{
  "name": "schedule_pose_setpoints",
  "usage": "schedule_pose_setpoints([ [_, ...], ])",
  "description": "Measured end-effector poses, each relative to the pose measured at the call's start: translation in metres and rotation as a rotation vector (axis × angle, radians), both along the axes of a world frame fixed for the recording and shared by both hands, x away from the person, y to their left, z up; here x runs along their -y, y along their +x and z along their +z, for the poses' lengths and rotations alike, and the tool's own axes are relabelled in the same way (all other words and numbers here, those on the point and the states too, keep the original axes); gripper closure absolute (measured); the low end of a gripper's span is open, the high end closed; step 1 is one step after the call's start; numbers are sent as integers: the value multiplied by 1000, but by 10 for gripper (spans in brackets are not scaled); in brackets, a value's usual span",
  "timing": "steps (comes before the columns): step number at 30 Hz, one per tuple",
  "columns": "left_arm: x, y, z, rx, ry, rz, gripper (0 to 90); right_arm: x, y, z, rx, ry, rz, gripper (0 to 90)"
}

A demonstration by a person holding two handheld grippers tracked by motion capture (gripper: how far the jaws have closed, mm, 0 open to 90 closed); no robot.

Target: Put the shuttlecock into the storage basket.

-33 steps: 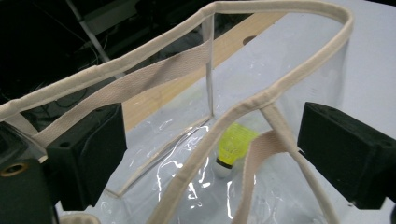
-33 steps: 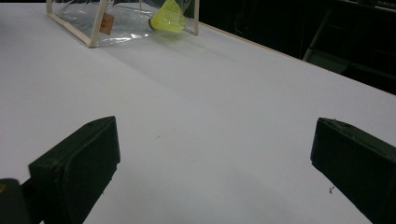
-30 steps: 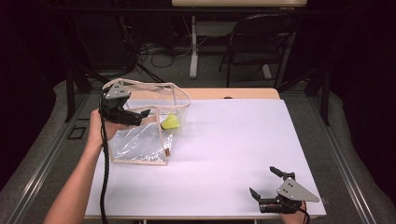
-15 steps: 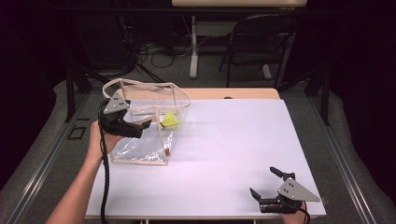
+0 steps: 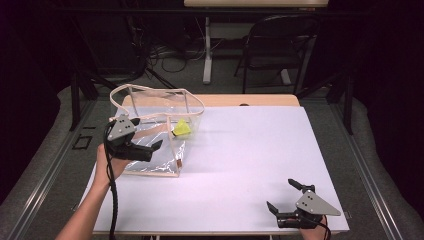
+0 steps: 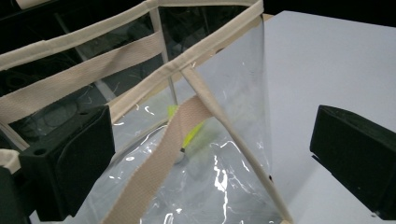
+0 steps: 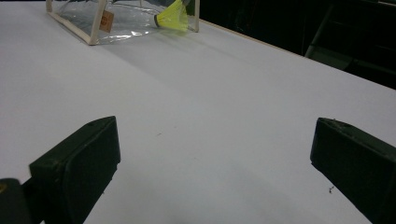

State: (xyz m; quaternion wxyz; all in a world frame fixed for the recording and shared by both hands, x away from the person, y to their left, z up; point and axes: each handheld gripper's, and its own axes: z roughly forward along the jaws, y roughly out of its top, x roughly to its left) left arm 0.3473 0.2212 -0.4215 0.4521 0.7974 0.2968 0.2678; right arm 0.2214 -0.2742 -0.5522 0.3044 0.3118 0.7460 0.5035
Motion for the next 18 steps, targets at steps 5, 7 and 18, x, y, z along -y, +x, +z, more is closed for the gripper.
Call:
schedule_pose_setpoints([
  [5,0,-11,-5,15,-31,-7,0,-1,0,1,8,-3,0,12],
  [7,1,-16,-8,18,-35,-14,0,-1,-1,1,9,-4,1,12],
  [18,7,-39,-29,-3,-45,-46,0,-2,-2,2,13,-8,2,12],
])
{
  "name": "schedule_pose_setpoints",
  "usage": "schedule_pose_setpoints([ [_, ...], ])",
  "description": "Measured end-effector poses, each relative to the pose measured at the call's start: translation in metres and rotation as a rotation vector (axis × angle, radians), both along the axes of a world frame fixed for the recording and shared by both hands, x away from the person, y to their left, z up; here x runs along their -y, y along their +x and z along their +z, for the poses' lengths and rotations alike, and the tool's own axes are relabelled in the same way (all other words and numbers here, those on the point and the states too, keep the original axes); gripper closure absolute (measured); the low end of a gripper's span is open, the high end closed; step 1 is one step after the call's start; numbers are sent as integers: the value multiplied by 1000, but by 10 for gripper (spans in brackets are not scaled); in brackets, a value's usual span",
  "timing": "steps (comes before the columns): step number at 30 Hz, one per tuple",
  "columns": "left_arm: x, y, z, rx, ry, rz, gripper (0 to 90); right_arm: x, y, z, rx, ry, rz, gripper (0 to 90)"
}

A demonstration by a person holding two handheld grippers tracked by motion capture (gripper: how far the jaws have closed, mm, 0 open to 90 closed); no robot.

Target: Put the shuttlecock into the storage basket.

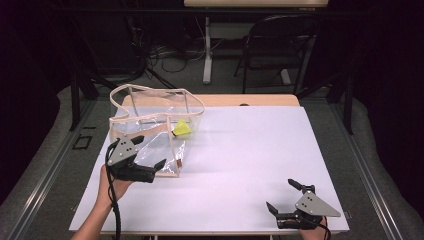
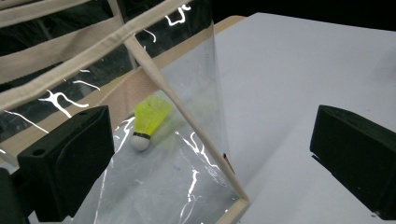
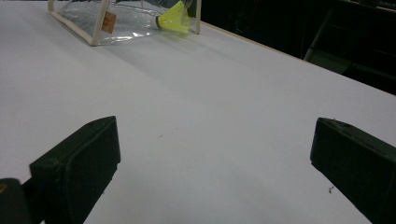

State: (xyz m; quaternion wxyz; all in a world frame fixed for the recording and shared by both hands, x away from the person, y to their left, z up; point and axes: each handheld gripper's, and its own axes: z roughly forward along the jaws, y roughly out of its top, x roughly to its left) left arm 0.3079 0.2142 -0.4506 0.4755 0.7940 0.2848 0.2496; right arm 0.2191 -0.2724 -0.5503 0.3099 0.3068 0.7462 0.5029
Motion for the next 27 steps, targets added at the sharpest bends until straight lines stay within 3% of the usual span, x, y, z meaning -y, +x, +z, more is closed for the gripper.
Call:
schedule_pose_setpoints([
  [15,-5,-22,-31,4,-79,-5,0,0,0,0,2,-7,1,12],
  [27,-10,-33,-46,13,-104,-25,0,-1,0,-1,1,-10,3,12],
])
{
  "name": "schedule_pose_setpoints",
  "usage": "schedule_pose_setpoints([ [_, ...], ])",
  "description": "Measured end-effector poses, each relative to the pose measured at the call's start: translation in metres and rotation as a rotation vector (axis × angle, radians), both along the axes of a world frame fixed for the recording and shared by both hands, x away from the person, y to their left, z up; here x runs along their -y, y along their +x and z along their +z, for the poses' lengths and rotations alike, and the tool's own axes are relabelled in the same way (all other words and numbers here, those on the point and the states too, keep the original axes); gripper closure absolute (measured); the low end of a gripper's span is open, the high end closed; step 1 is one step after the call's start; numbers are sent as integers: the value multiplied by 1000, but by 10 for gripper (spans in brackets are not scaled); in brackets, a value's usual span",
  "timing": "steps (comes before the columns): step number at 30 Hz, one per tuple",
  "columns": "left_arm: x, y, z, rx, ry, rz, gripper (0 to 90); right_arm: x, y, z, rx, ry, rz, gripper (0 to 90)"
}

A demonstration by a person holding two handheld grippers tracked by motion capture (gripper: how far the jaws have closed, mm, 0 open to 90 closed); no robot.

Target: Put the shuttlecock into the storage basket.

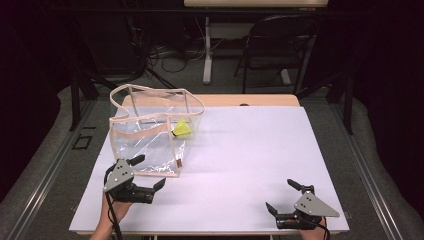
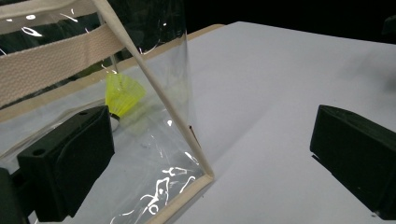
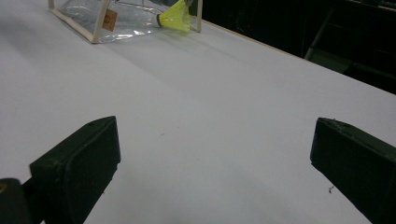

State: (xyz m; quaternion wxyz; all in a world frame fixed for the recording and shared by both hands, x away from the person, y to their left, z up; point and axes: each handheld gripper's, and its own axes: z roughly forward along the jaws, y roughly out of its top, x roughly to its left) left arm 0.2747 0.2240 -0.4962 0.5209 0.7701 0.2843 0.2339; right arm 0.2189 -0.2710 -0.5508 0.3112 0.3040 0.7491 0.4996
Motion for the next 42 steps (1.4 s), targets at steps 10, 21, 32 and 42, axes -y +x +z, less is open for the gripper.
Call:
schedule_pose_setpoints([
  [10,-4,-7,-13,-3,-2,8,0,0,0,0,-2,-1,1,13],
  [21,-6,-14,-27,-9,6,0,0,-1,0,-1,-2,-4,3,13],
  [32,-9,-19,-43,-21,-6,-1,0,0,0,-1,-6,-8,2,13],
  [42,-9,-26,-52,-11,0,3,0,-1,0,-1,0,-5,2,13],
])
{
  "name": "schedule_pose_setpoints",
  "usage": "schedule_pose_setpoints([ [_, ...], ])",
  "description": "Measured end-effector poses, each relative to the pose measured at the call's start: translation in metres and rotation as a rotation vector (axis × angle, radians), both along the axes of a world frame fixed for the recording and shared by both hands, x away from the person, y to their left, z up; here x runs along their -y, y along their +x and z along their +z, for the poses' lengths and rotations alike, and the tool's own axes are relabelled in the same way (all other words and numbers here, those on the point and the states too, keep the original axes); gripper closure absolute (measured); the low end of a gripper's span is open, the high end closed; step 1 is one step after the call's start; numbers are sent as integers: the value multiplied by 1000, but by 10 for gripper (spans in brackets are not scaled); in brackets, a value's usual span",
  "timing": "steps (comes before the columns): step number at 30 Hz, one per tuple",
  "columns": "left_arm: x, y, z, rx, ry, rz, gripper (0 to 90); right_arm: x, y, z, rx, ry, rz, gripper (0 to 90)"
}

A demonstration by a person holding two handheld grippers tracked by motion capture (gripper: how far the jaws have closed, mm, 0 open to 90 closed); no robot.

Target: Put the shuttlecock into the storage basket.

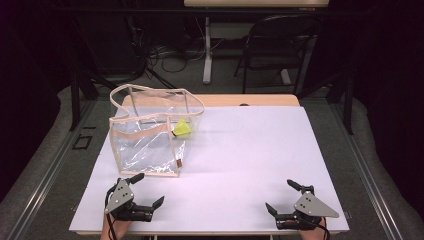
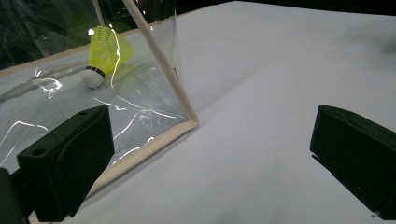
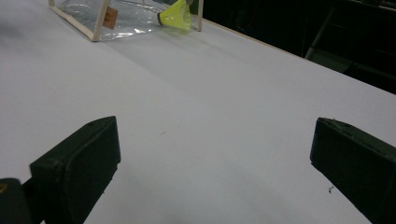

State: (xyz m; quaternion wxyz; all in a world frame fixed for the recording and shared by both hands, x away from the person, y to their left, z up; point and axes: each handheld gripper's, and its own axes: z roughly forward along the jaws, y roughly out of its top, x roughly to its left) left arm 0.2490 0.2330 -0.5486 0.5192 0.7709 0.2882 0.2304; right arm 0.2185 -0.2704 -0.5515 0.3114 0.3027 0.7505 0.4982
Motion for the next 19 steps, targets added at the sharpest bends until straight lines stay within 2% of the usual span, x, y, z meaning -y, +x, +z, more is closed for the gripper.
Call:
schedule_pose_setpoints([
  [8,3,-1,-3,-16,31,-15,0,0,-1,1,3,-2,1,12],
  [19,1,4,-5,-36,16,-6,0,1,0,0,5,1,3,12],
])
